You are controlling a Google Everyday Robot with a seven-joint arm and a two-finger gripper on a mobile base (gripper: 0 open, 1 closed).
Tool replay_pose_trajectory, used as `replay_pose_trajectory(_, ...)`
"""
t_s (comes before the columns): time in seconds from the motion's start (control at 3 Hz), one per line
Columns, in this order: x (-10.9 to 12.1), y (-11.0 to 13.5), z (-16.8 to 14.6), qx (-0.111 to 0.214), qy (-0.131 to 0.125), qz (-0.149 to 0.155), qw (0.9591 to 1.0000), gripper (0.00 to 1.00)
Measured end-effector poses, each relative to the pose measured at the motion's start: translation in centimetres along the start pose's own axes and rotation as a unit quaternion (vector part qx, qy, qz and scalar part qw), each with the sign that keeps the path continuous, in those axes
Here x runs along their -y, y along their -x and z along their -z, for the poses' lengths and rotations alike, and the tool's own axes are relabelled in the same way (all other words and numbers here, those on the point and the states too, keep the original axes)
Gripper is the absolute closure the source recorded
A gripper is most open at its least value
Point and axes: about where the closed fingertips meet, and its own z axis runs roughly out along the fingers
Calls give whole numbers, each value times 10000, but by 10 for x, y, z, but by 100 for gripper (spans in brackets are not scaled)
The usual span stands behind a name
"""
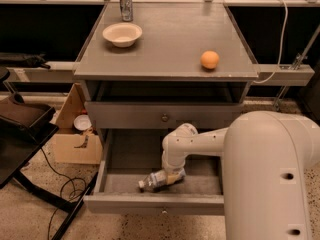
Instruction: Pick blue plastic bottle from middle drawer and place on counter
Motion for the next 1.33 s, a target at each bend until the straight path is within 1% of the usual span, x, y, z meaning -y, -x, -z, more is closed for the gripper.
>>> replay_pose_trajectory(0.33,0,5,7,102,36,44,9999,95)
replay_pose_trajectory(0.67,-8,5,89,489,-11,90,9988,100)
replay_pose_trajectory(1.0,-11,-12,186,1142,-182,-37,9933,100)
replay_pose_trajectory(1.33,-12,-40,295,1776,-568,32,9825,100)
